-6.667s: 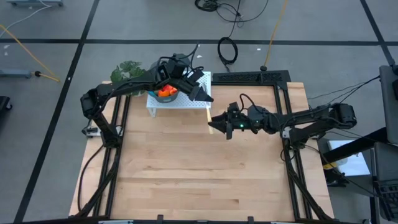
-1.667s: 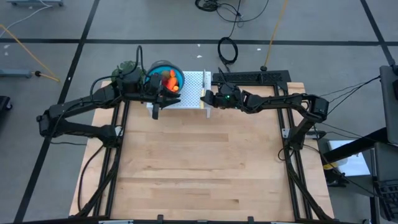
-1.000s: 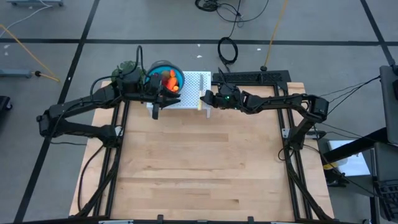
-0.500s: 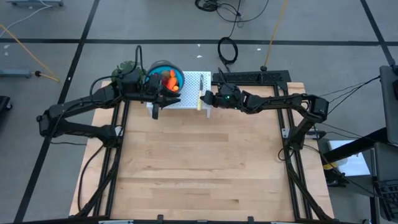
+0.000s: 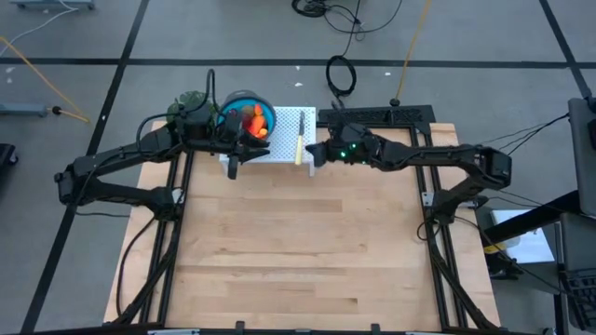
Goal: Pick & Place Fruit
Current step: Put the yellow table knife on the shelf
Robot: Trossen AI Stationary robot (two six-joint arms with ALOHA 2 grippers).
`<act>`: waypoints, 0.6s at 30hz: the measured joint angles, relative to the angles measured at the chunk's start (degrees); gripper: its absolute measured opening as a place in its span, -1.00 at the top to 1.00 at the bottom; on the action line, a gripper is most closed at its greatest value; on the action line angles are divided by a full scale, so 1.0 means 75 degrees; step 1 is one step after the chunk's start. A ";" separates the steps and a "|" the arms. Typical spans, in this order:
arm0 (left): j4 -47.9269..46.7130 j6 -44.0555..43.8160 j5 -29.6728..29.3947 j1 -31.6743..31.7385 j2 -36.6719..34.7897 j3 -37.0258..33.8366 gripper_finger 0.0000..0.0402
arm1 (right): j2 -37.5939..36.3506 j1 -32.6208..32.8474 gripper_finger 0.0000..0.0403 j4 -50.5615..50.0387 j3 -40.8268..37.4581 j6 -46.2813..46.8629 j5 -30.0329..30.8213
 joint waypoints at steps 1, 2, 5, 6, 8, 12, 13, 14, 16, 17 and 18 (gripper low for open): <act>0.0000 -0.0002 0.0000 -0.0002 0.0000 0.0000 0.54 | -0.0119 0.0095 0.80 -0.0216 -0.0016 -0.0279 -0.0006; -0.0009 -0.0001 0.0003 0.0001 0.0000 0.0000 0.54 | -0.0179 0.0209 0.84 -0.0304 -0.0026 -0.0566 -0.0009; -0.0181 0.0028 0.0239 0.0001 0.0000 0.0000 0.54 | -0.0185 0.0621 0.97 -0.0308 -0.0014 -0.1418 -0.0017; -0.0217 0.0128 0.0405 0.0001 0.0000 0.0000 0.54 | -0.0183 0.0759 0.98 -0.0344 -0.0015 -0.1701 -0.0013; -0.0296 0.0239 0.0612 -0.0002 -0.0047 0.0000 0.54 | -0.0174 0.1033 0.97 -0.0373 -0.0017 -0.2202 0.0089; -0.0281 0.0208 0.0501 -0.0005 -0.0187 -0.0148 0.54 | -0.0170 0.1449 1.00 -0.0592 -0.0017 -0.3049 0.0669; -0.0184 0.0136 0.0428 -0.0019 -0.0233 -0.0291 0.54 | -0.0162 0.1518 0.99 -0.0614 -0.0018 -0.3277 0.0779; 0.0041 0.0024 0.0319 -0.0043 -0.0292 -0.0484 0.54 | -0.0159 0.1570 1.00 -0.0610 -0.0020 -0.3495 0.0796; 0.0573 -0.0269 0.0081 -0.0116 -0.0482 -0.1011 0.54 | -0.0165 0.1645 1.00 -0.0582 -0.0020 -0.3850 0.0778; 0.0836 -0.0418 -0.0028 -0.0157 -0.0610 -0.1294 0.54 | -0.0162 0.1678 1.00 -0.0585 -0.0020 -0.3956 0.0781; 0.1112 -0.0572 -0.0095 -0.0165 -0.0743 -0.1550 0.54 | -0.0110 0.1706 1.00 -0.0564 -0.0020 -0.4041 0.0781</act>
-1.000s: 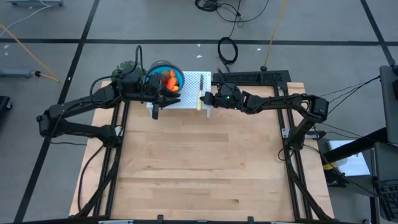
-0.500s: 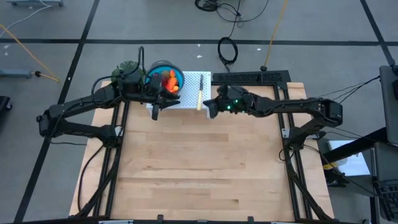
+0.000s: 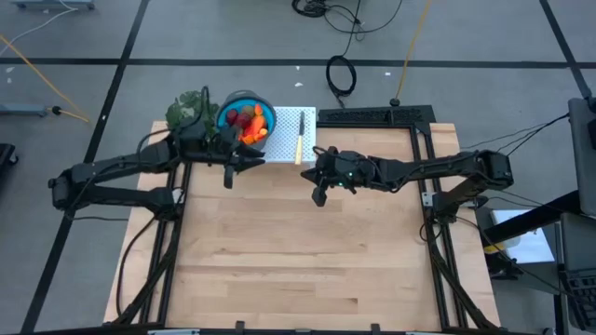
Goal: Pick & Place Fruit
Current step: Put the yellow table knife on the shelf
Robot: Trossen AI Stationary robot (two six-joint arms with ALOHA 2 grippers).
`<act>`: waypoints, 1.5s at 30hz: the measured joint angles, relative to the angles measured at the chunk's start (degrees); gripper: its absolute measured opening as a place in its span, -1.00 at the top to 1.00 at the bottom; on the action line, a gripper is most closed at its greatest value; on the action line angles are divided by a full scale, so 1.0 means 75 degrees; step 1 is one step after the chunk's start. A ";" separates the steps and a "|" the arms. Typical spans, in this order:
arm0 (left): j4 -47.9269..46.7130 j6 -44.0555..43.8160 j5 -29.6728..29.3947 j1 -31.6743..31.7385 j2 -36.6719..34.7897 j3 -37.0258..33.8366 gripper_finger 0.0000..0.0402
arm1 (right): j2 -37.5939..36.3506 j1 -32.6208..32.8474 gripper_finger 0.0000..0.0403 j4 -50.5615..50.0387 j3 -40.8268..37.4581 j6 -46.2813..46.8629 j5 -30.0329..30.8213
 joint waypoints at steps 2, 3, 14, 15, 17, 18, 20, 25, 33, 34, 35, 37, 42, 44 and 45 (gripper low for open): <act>0.0315 -0.0236 -0.0176 -0.0035 -0.0309 -0.0461 0.54 | 0.0132 0.0022 1.00 0.0037 0.0000 -0.0101 -0.0003; 0.0385 -0.0301 -0.0258 -0.0042 -0.0480 -0.0628 0.54 | 0.0199 0.0021 1.00 0.0042 0.0001 -0.0097 -0.0006; -0.0093 -0.0191 -0.0234 0.0178 -0.2072 -0.1371 0.54 | 0.1196 0.0055 1.00 0.1623 0.0003 -0.0241 0.0677; -0.0182 -0.0191 -0.0145 0.0181 -0.2151 -0.1376 0.54 | 0.1271 0.0064 1.00 0.1617 0.0003 -0.0244 0.0805; -0.0351 -0.0191 -0.0066 0.0181 -0.2255 -0.1376 0.54 | 0.1403 0.0077 1.00 0.1736 0.0003 -0.0244 0.0850; -0.0416 -0.0201 -0.0044 0.0180 -0.2286 -0.1378 0.54 | 0.1432 0.0078 1.00 0.1768 0.0003 -0.0241 0.0853; -0.0433 -0.0212 0.0082 0.0181 -0.2302 -0.1382 0.54 | 0.1443 0.0081 1.00 0.1743 0.0003 -0.0244 0.1063; -0.0428 -0.0206 0.0241 0.0181 -0.2311 -0.1385 0.54 | 0.1437 0.0021 1.00 0.1695 0.0003 -0.0213 0.1418; -0.0422 -0.0143 0.0550 0.0180 -0.2311 -0.1382 0.54 | 0.1637 -0.0027 1.00 0.1768 0.0010 0.0164 0.1192; -0.0423 -0.0126 0.0550 0.0181 -0.2311 -0.1382 0.54 | 0.1710 -0.0030 1.00 0.1754 0.0010 0.0175 0.1190; -0.0425 -0.0113 0.0550 0.0181 -0.2311 -0.1384 0.54 | 0.1775 -0.0030 1.00 0.1707 0.0005 0.0217 0.1192; -0.0422 -0.0113 0.0550 0.0181 -0.2311 -0.1383 0.54 | 0.1965 -0.0030 1.00 0.1967 0.0000 0.0313 0.1195; -0.0422 -0.0108 0.0554 0.0181 -0.2311 -0.1382 0.54 | 0.2113 -0.0065 1.00 0.2249 0.0003 0.0099 0.1228; -0.0422 -0.0084 0.0553 0.0181 -0.2311 -0.1382 0.54 | 0.2093 -0.0136 1.00 0.2237 0.0006 0.0158 0.1226; -0.0422 -0.0084 0.0555 0.0181 -0.2311 -0.1383 0.54 | 0.2097 -0.0175 1.00 0.2234 0.0006 0.0158 0.1222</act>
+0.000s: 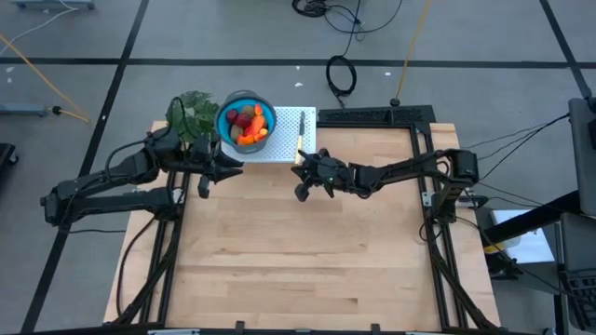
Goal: Pick & Place Fruit
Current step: Put the yellow table knife on the shelf
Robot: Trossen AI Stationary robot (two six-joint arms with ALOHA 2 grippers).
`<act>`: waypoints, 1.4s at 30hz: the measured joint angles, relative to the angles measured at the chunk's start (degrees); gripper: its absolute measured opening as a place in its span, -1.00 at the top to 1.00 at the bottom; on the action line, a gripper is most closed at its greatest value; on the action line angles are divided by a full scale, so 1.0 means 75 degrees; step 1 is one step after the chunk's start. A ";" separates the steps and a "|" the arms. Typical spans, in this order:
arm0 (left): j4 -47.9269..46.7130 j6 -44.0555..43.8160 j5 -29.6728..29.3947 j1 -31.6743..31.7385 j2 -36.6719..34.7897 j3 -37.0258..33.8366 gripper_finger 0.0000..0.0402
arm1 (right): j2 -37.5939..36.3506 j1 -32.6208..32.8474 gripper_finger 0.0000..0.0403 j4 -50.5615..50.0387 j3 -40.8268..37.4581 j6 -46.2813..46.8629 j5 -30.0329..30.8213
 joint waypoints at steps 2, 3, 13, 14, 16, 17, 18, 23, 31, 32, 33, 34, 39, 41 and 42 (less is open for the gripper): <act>0.0000 -0.0004 -0.0003 0.0000 0.0000 0.0001 0.54 | 0.0019 -0.0075 1.00 -0.0002 0.0000 0.0001 0.0005; 0.0000 -0.0022 -0.0003 0.0000 0.0000 0.0001 0.54 | 0.0016 -0.0104 1.00 0.0006 0.0000 0.0003 0.0002; 0.0003 -0.0008 -0.0003 0.0000 0.0000 0.0001 0.54 | 0.0007 -0.0285 1.00 -0.0071 0.0000 0.0001 -0.0026; 0.0003 -0.0009 -0.0003 0.0000 0.0000 0.0001 0.54 | 0.0008 -0.0288 1.00 -0.0074 0.0000 0.0001 -0.0022; 0.0003 -0.0009 -0.0003 0.0000 0.0003 0.0001 0.54 | 0.0008 -0.0318 1.00 -0.0085 0.0000 -0.0004 -0.0027; 0.0006 -0.0009 -0.0003 0.0000 0.0003 0.0001 0.54 | 0.0008 -0.0329 1.00 -0.0099 0.0000 -0.0008 -0.0033; 0.0007 -0.0020 -0.0003 0.0000 0.0003 0.0001 0.54 | 0.0008 -0.0339 1.00 -0.0114 0.0000 -0.0005 -0.0032; 0.0012 -0.0035 -0.0003 0.0000 0.0003 0.0001 0.54 | 0.0008 -0.0348 1.00 -0.0157 0.0000 -0.0014 -0.0029; 0.0012 -0.0079 -0.0006 0.0000 0.0003 0.0001 0.54 | 0.0008 -0.0345 1.00 -0.0205 0.0000 -0.0005 -0.0036; 0.0012 -0.0105 -0.0003 0.0000 0.0003 0.0001 0.54 | 0.0008 -0.0345 1.00 -0.0204 0.0000 -0.0005 -0.0036; 0.0012 -0.0111 -0.0006 0.0000 0.0003 0.0001 0.54 | 0.0008 -0.0345 1.00 -0.0192 0.0000 -0.0005 -0.0033; 0.0012 -0.0111 -0.0006 0.0000 0.0003 0.0001 0.54 | 0.0008 -0.0345 1.00 -0.0194 0.0000 -0.0005 -0.0033; 0.0012 -0.0122 -0.0005 0.0000 0.0003 0.0001 0.54 | 0.0008 -0.0345 1.00 -0.0195 0.0000 -0.0003 -0.0033; 0.0012 -0.0122 -0.0006 0.0000 0.0003 0.0001 0.54 | 0.0008 -0.0345 1.00 -0.0203 0.0000 -0.0005 -0.0033; 0.0012 -0.0122 -0.0003 0.0000 0.0003 0.0001 0.54 | 0.0008 -0.0345 1.00 -0.0203 0.0000 -0.0003 -0.0033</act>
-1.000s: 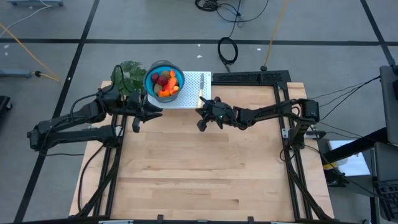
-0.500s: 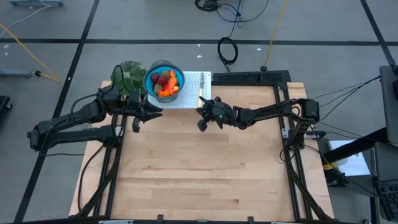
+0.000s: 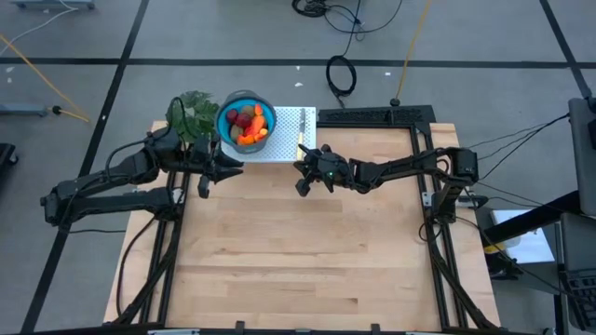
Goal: Pick & Place Fruit
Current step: Put the yellow table knife on the shelf, then return to Home Position
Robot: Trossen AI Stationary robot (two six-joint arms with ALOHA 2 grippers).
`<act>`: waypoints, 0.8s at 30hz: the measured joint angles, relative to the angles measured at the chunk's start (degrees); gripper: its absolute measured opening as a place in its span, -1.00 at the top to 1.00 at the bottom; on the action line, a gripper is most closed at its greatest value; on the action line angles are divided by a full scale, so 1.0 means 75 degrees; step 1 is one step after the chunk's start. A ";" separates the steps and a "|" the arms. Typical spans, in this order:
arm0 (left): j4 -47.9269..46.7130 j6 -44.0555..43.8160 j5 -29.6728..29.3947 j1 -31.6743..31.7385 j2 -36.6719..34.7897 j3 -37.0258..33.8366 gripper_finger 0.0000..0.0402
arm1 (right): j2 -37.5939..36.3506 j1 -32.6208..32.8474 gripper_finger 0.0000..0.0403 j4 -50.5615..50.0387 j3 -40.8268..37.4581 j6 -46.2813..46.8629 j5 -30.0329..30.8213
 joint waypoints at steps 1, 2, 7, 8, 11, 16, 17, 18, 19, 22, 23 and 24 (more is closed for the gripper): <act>-0.0003 0.0000 0.0000 0.0000 0.0000 0.0000 0.54 | 0.0000 0.0000 1.00 0.0002 0.0000 0.0001 0.0000; -0.0003 0.0000 0.0000 0.0000 0.0000 0.0000 0.54 | 0.0000 0.0000 1.00 0.0006 0.0000 0.0001 -0.0002; -0.0008 -0.0024 0.0141 -0.0003 0.0000 0.0000 0.54 | -0.0167 0.0154 1.00 -0.0134 -0.0009 0.0006 -0.0762; -0.0018 -0.0067 0.0152 -0.0003 0.0000 0.0000 0.54 | -0.0253 0.0207 1.00 -0.0205 -0.0006 0.0006 -0.1010; -0.0261 -0.0079 0.0149 -0.0003 -0.0020 0.0000 0.54 | -0.0666 0.0372 1.00 -0.1049 -0.0003 0.0004 -0.1227; -0.0645 -0.0071 0.0108 -0.0003 -0.0210 0.0000 0.54 | -0.1640 0.0464 1.00 -0.2537 -0.0021 -0.0254 -0.1219; -0.0741 -0.0029 0.0047 -0.0003 -0.0280 0.0000 0.54 | -0.1842 0.0469 1.00 -0.2638 -0.0086 -0.0338 -0.1227; -0.0844 0.0019 -0.0024 -0.0003 -0.0353 0.0000 0.54 | -0.2048 0.0469 1.00 -0.2699 -0.0200 -0.0405 -0.1224; -0.0934 0.0058 -0.0098 -0.0003 -0.0430 0.0000 0.54 | -0.2265 0.0469 1.00 -0.2740 -0.0332 -0.0436 -0.1226; -0.1306 0.0096 -0.0308 -0.0003 -0.0689 0.0000 0.54 | -0.3001 0.0462 1.00 -0.2733 -0.0864 -0.0419 -0.1229; -0.1459 0.0121 -0.0370 -0.0003 -0.0786 0.0000 0.54 | -0.3258 0.0455 1.00 -0.2729 -0.1070 -0.0413 -0.1227; -0.1603 0.0148 -0.0444 -0.0003 -0.0881 0.0000 0.54 | -0.3529 0.0452 1.00 -0.2715 -0.1288 -0.0412 -0.1227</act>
